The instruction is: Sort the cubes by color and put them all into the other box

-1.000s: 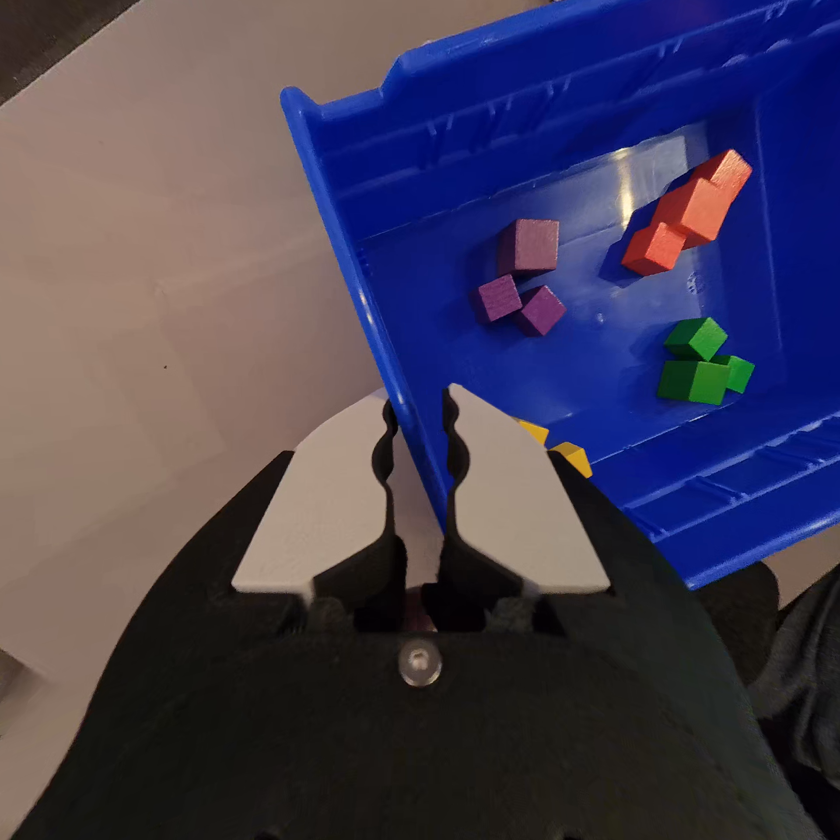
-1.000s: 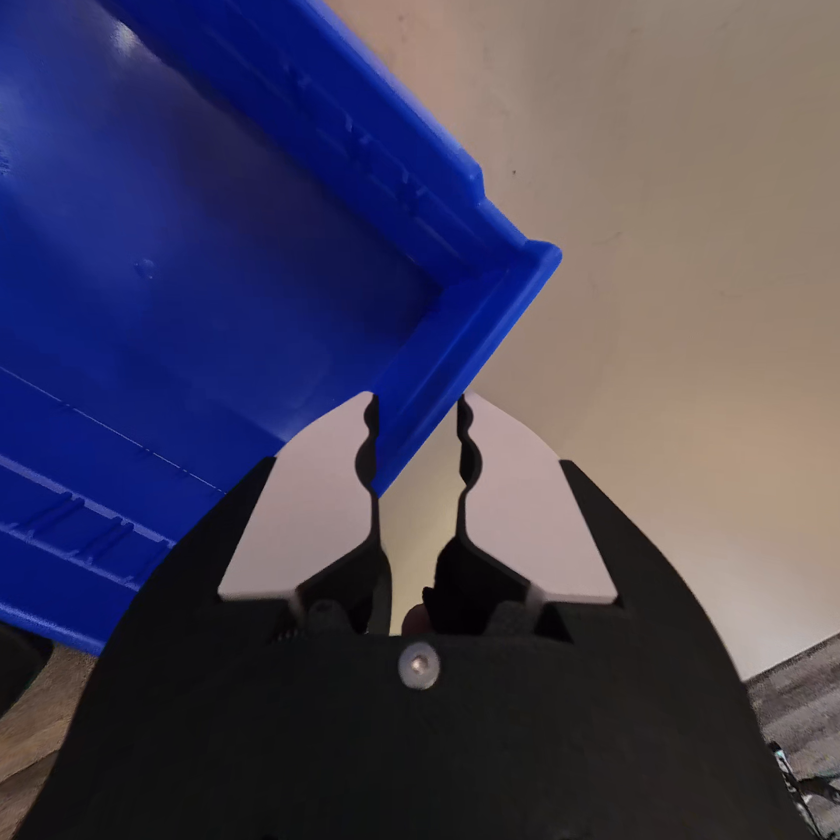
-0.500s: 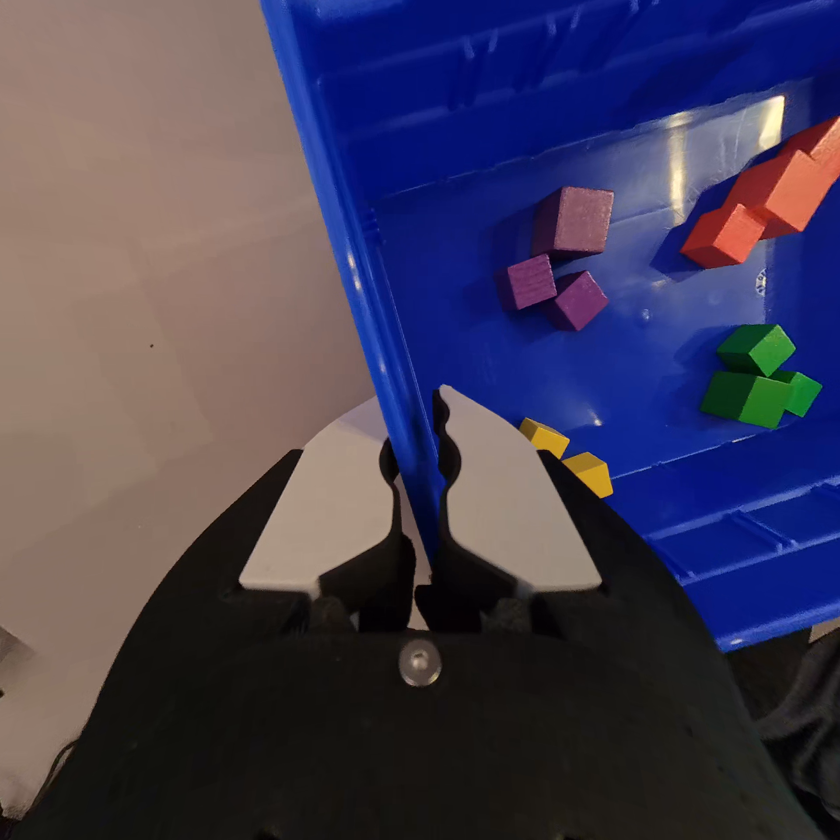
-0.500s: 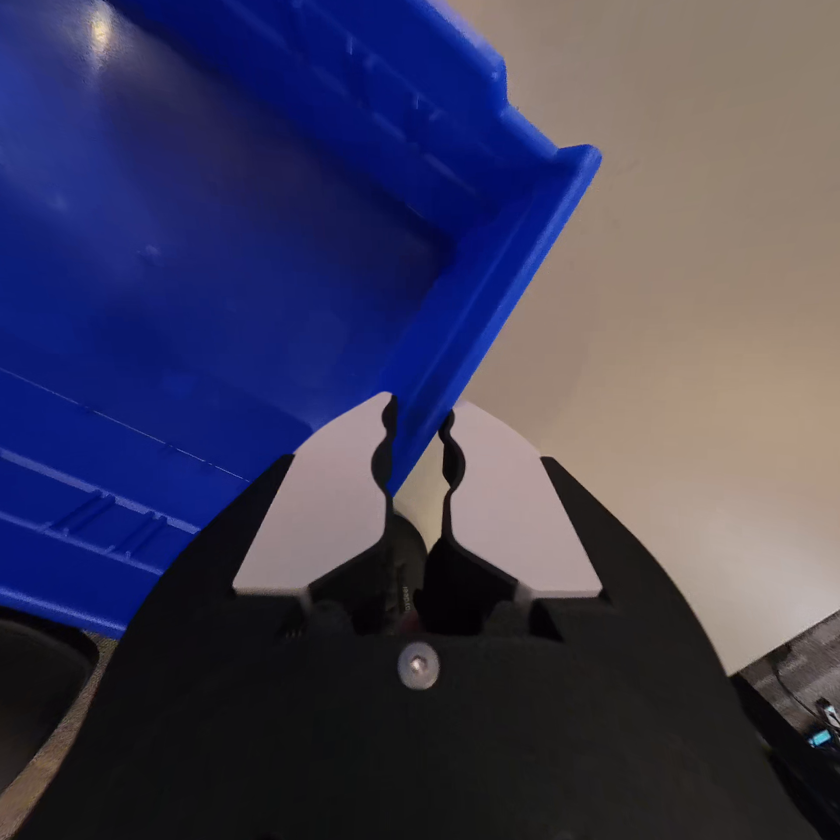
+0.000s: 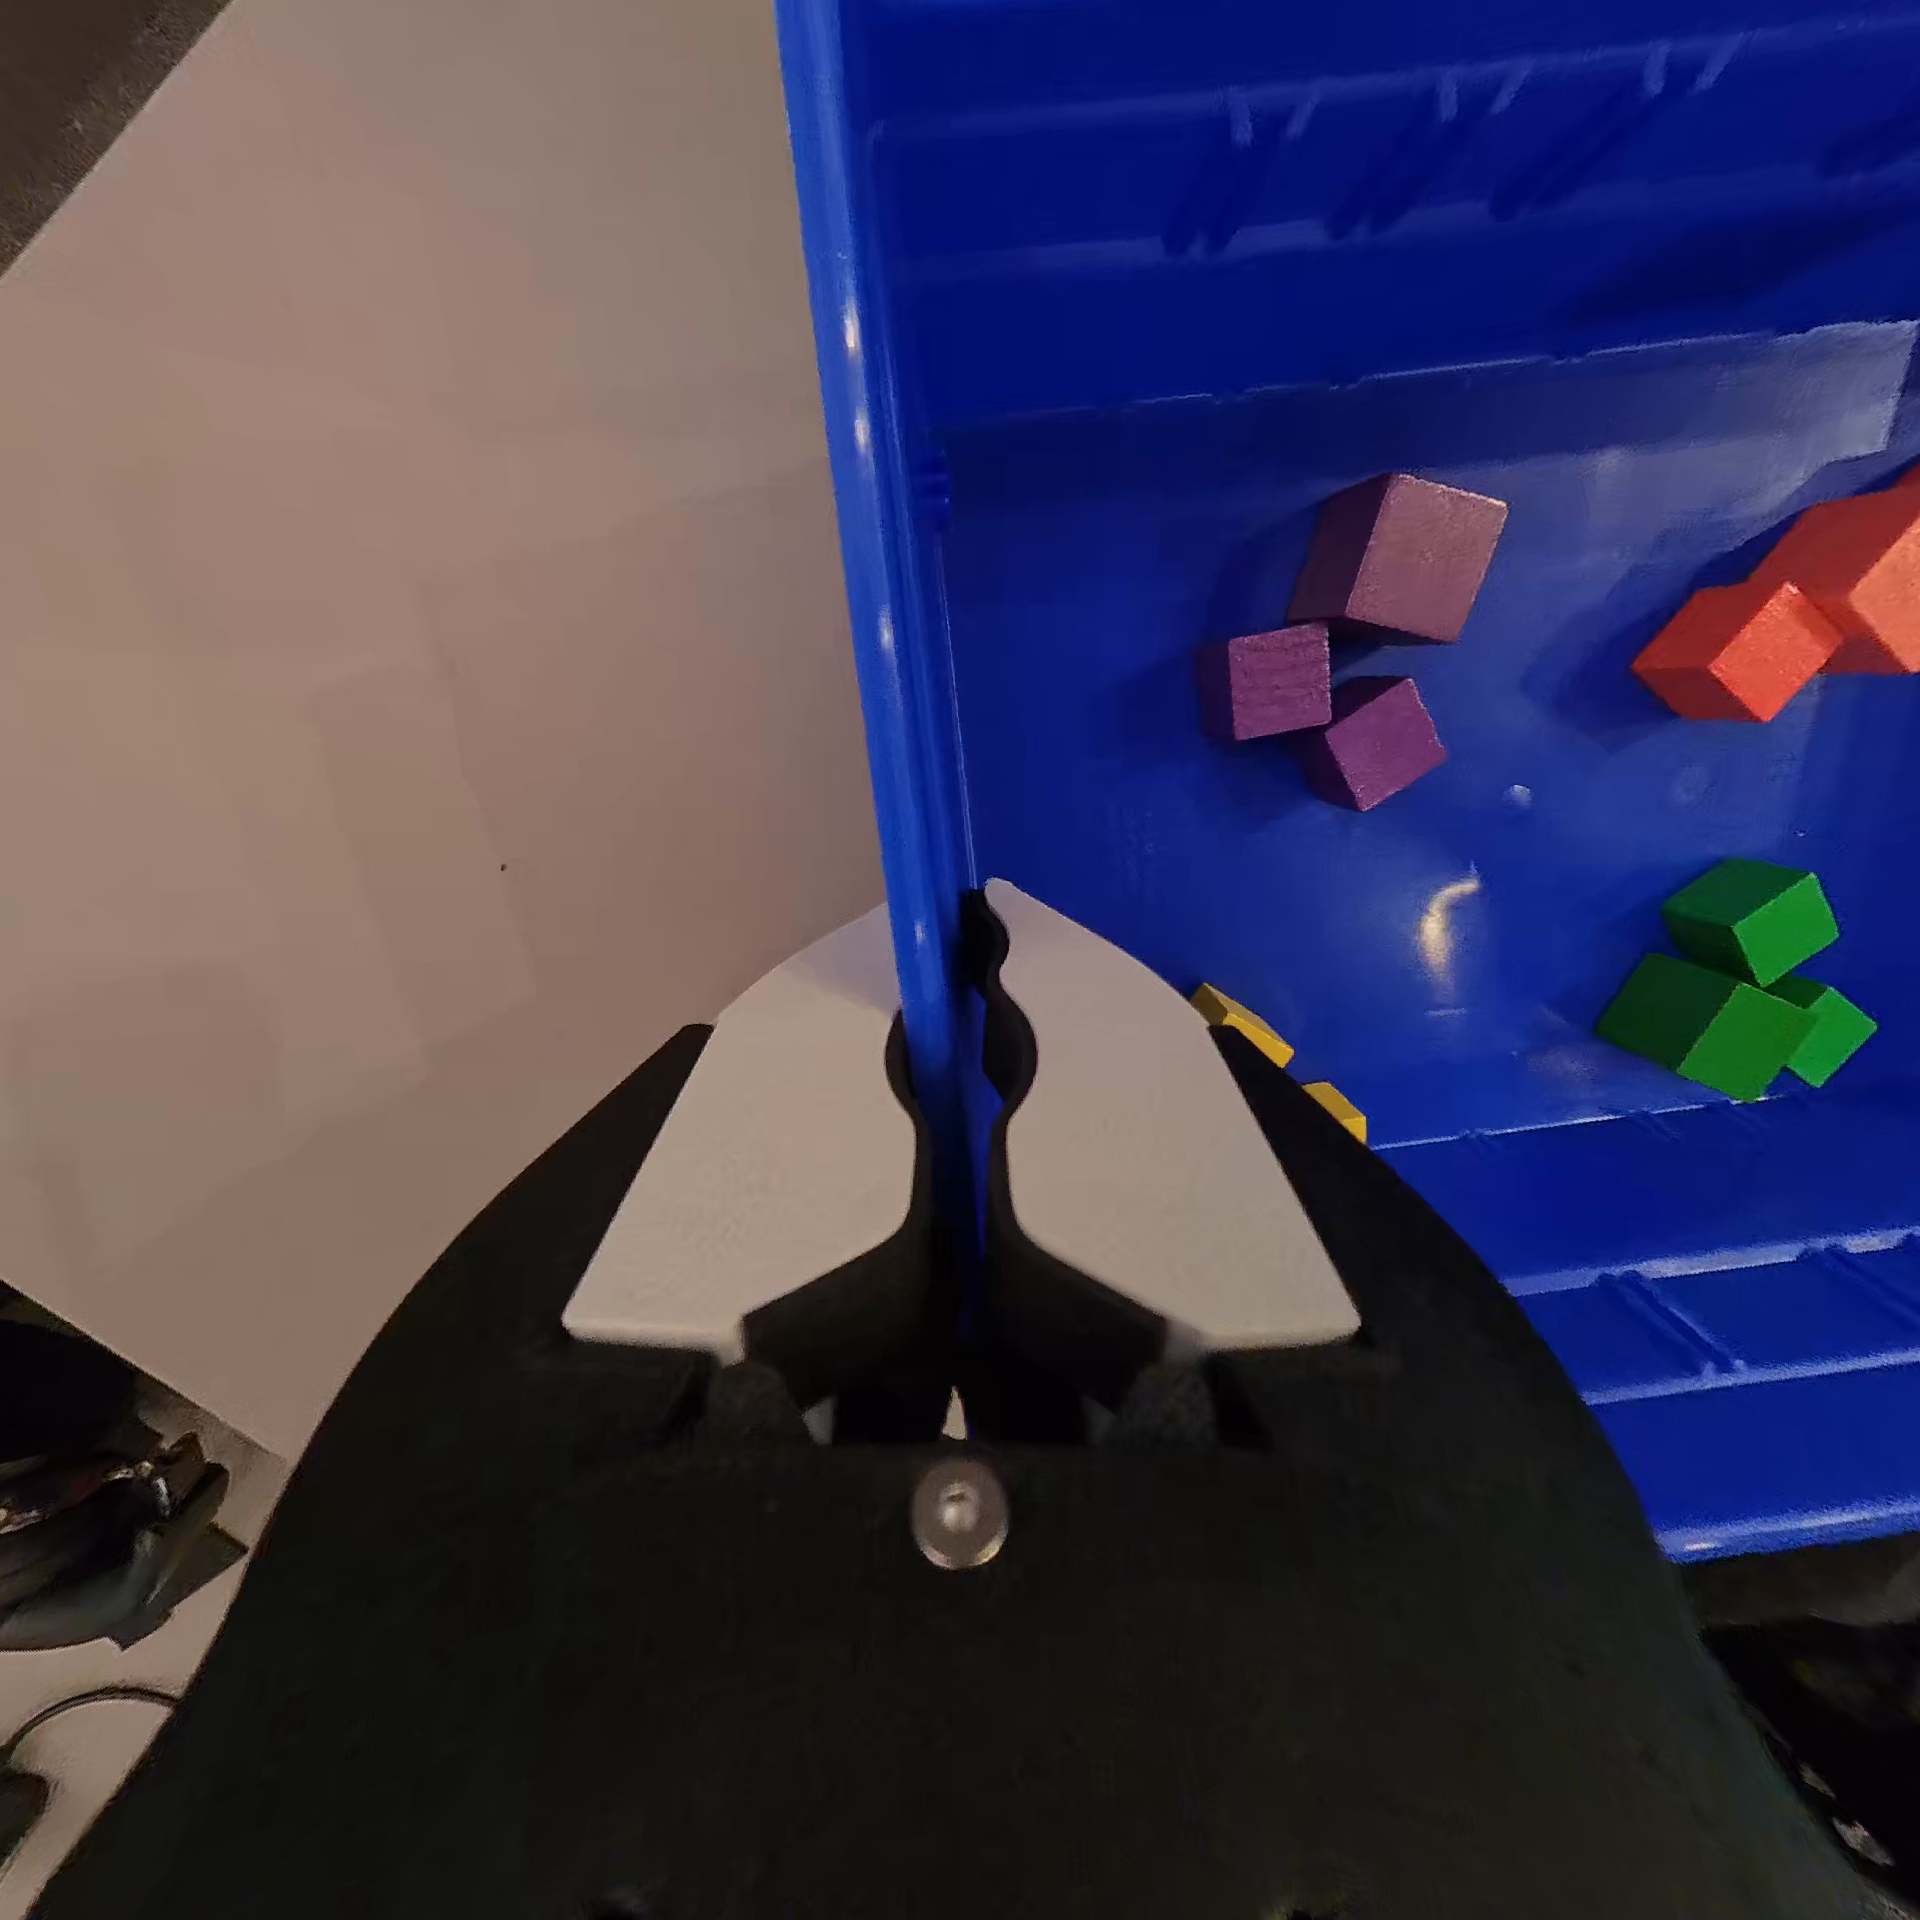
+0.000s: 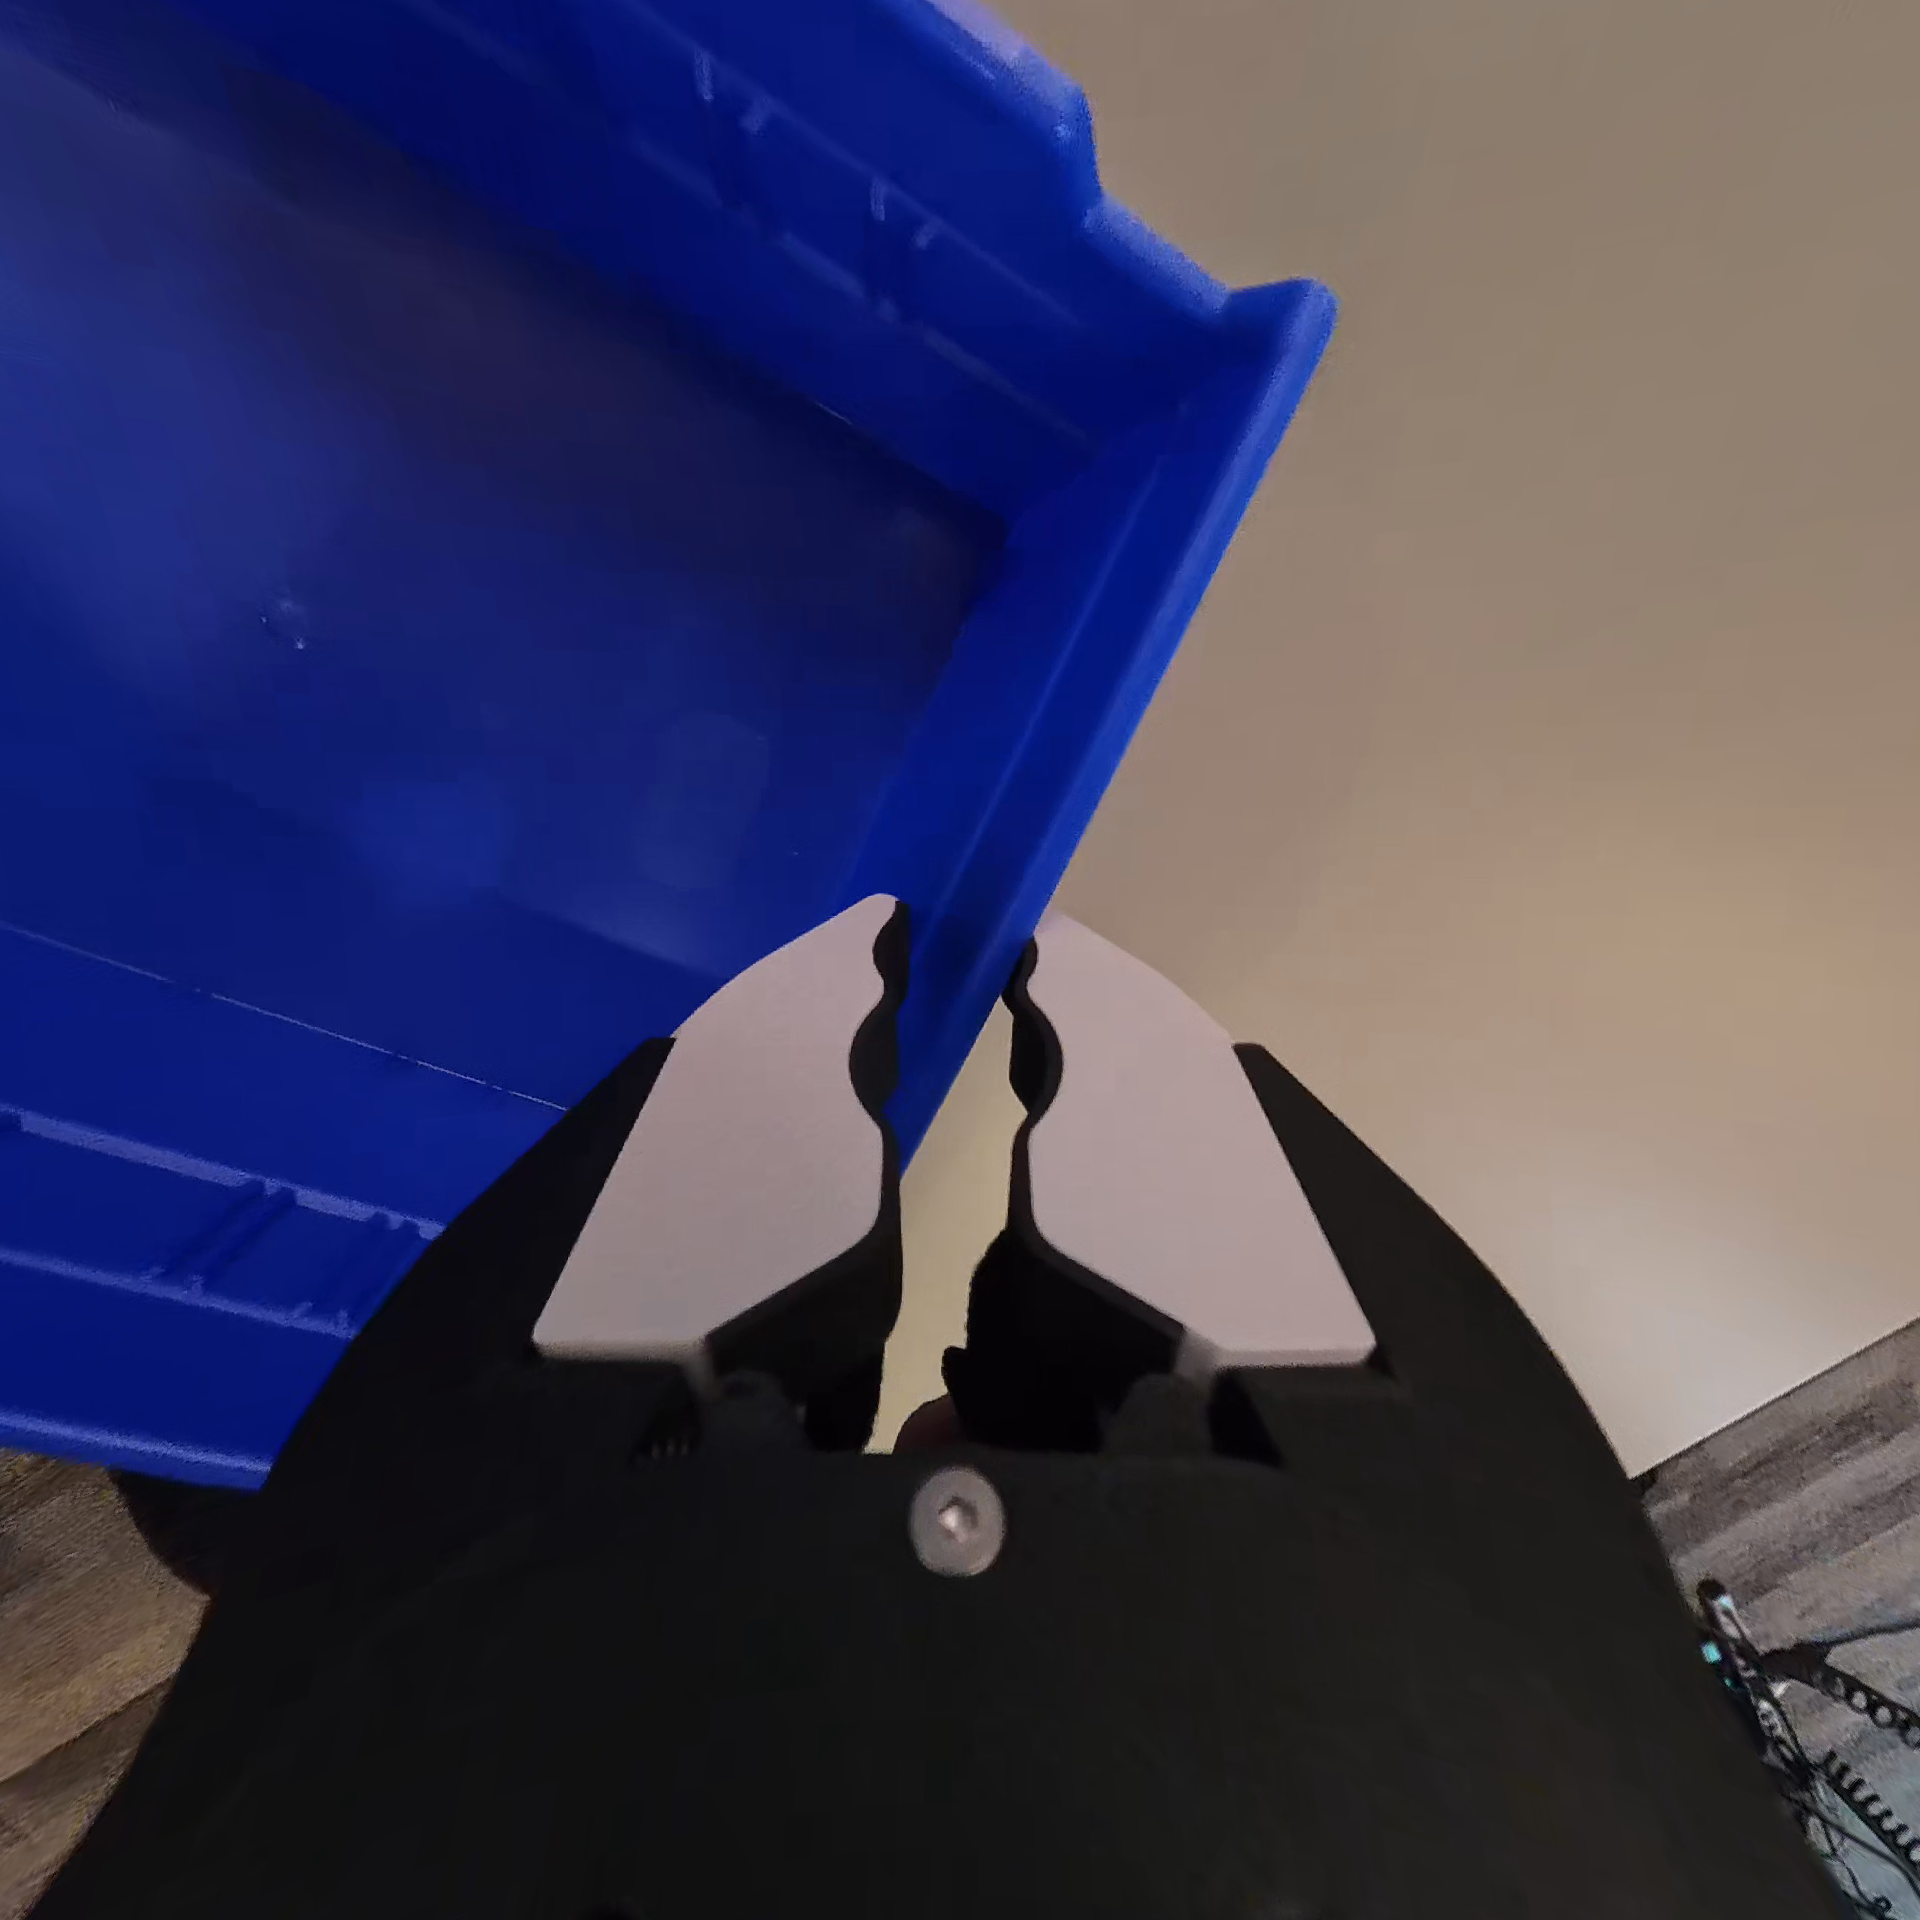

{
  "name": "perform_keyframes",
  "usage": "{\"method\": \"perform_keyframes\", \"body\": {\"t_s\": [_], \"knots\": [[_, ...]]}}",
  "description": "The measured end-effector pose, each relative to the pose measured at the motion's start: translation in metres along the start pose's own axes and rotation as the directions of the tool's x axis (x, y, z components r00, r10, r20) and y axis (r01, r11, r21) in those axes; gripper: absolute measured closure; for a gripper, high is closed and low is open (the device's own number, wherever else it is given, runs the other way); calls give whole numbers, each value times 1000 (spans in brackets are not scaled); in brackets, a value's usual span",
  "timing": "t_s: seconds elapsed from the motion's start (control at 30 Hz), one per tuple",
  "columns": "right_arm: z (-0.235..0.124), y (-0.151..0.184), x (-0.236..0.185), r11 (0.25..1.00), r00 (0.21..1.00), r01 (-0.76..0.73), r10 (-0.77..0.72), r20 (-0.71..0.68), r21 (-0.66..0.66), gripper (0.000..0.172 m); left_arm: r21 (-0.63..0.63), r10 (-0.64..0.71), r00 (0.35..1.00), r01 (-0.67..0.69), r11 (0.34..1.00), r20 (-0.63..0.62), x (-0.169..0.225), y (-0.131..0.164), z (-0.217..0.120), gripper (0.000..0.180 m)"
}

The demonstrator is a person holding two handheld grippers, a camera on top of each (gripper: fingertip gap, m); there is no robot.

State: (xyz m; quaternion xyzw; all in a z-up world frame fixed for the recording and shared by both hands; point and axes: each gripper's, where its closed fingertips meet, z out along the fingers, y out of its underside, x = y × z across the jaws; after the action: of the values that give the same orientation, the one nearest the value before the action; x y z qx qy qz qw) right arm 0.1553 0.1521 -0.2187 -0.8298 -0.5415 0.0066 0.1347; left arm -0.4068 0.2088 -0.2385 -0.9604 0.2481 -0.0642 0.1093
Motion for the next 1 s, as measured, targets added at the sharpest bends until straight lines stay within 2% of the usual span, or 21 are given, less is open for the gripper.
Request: {"method": "perform_keyframes", "body": {"t_s": [0.03,0.5,1.0], "knots": [[1,-1,5,1000,1000,8,-8,0,-6,155,-5,-4,1000,4,1000,0,-2,-1,0,177],[17,-27,74,995,996,80,-83,-43,-53,155,-43,7,1000,-6,999,11,-26,-14,2,177],[33,-47,150,993,991,104,-107,-80,-48,155,-100,150,988,-146,984,38,-58,-39,7,175]]}}
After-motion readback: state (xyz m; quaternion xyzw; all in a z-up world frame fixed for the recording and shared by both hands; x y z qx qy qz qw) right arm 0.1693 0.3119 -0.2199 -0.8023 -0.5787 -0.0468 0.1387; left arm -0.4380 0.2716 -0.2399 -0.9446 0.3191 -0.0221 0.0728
